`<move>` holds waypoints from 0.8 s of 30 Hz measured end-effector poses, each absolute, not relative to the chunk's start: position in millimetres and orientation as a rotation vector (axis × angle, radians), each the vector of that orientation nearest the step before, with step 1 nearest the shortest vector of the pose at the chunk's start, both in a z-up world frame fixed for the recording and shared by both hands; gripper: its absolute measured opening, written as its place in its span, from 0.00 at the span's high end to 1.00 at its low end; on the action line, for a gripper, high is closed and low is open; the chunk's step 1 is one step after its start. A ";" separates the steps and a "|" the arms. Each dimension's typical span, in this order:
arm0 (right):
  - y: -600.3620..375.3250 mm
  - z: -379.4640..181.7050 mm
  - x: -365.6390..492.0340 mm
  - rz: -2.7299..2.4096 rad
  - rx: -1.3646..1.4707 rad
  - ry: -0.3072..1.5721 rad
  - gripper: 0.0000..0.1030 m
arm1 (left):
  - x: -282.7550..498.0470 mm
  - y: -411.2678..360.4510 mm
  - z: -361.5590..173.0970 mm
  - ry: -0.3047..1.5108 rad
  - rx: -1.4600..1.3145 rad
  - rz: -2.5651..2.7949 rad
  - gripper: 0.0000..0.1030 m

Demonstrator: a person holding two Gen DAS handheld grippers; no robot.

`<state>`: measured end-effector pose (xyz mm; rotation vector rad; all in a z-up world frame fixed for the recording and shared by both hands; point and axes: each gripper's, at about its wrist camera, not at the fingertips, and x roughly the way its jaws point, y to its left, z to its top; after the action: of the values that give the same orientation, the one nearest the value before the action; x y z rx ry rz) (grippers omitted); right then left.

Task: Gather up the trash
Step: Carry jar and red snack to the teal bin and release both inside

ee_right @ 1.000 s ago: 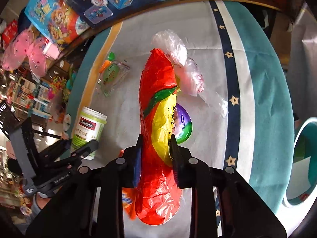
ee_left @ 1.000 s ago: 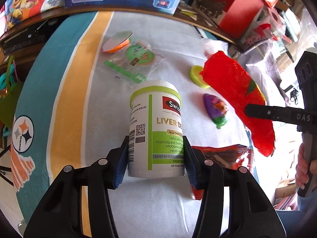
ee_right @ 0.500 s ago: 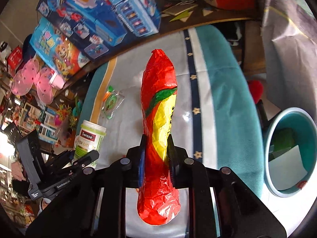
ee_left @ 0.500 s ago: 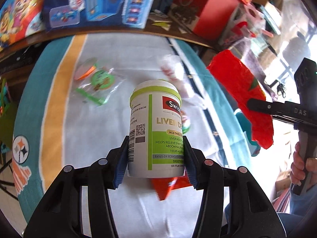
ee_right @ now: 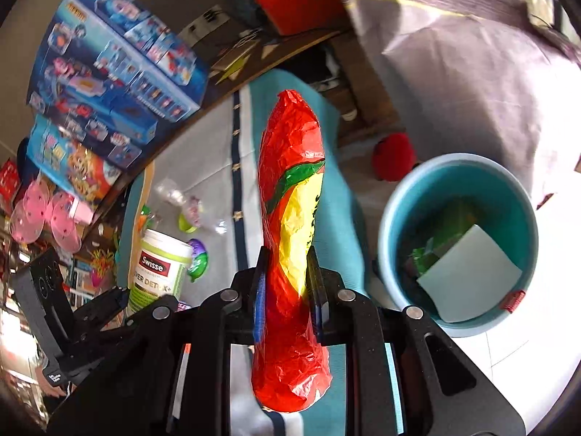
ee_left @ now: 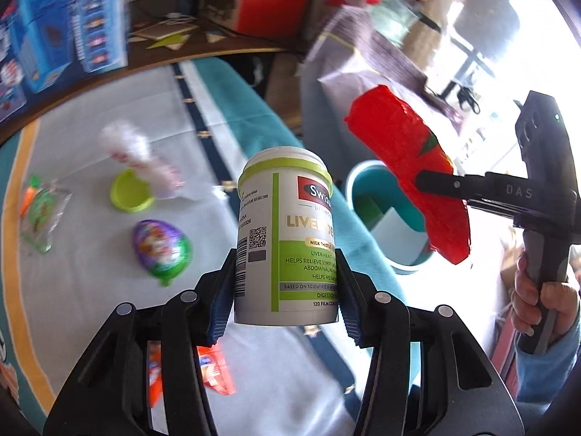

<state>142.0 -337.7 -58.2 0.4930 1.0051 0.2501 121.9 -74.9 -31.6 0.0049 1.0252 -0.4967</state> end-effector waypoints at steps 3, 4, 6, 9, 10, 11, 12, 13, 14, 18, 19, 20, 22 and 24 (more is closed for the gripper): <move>-364.1 -64.4 136.8 0.213 0.529 0.992 0.82 | 125.9 -108.9 -34.7 1.038 0.052 -0.540 0.50; -374.8 -67.7 134.8 0.198 0.547 0.989 0.82 | 126.8 -118.8 -35.8 1.043 0.063 -0.554 0.50; -393.1 -74.0 130.5 0.172 0.580 0.985 0.82 | 129.1 -135.9 -37.6 1.053 0.086 -0.574 0.50; -416.9 -82.3 122.8 0.134 0.613 0.978 0.82 | 132.4 -161.8 -41.9 1.063 0.124 -0.601 0.50; -425.9 -85.9 119.4 0.121 0.624 0.977 0.81 | 133.1 -170.9 -43.7 1.068 0.135 -0.610 0.50; -433.4 -89.5 117.0 0.112 0.635 0.980 0.81 | 134.4 -180.2 -46.0 1.073 0.148 -0.619 0.50; -440.3 -93.4 114.6 0.103 0.645 0.985 0.81 | 135.7 -189.5 -48.6 1.077 0.160 -0.626 0.50; -446.8 -97.6 112.5 0.094 0.655 0.991 0.80 | 136.8 -197.2 -50.8 1.082 0.169 -0.630 0.50; -453.0 -101.7 110.9 0.087 0.662 0.998 0.80 | 138.3 -205.4 -54.3 1.090 0.177 -0.637 0.50; -473.4 -114.8 106.4 0.058 0.683 1.024 0.79 | 143.1 -233.6 -68.0 1.124 0.199 -0.658 0.50; -477.7 -117.4 105.9 0.053 0.688 1.029 0.79 | 144.3 -238.2 -71.2 1.131 0.203 -0.662 0.50; -481.6 -119.8 105.6 0.049 0.691 1.034 0.79 | 145.7 -245.2 -75.3 1.139 0.209 -0.666 0.50; -486.8 -123.8 105.7 0.045 0.693 1.045 0.79 | 148.4 -254.9 -80.9 1.151 0.221 -0.674 0.50; -492.9 -128.5 104.4 0.045 0.695 1.054 0.79 | 152.4 -265.5 -87.4 1.162 0.229 -0.678 0.50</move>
<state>104.4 -492.9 -128.5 0.6945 1.0535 0.0445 152.4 -265.5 -87.4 0.2293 1.1620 -0.6781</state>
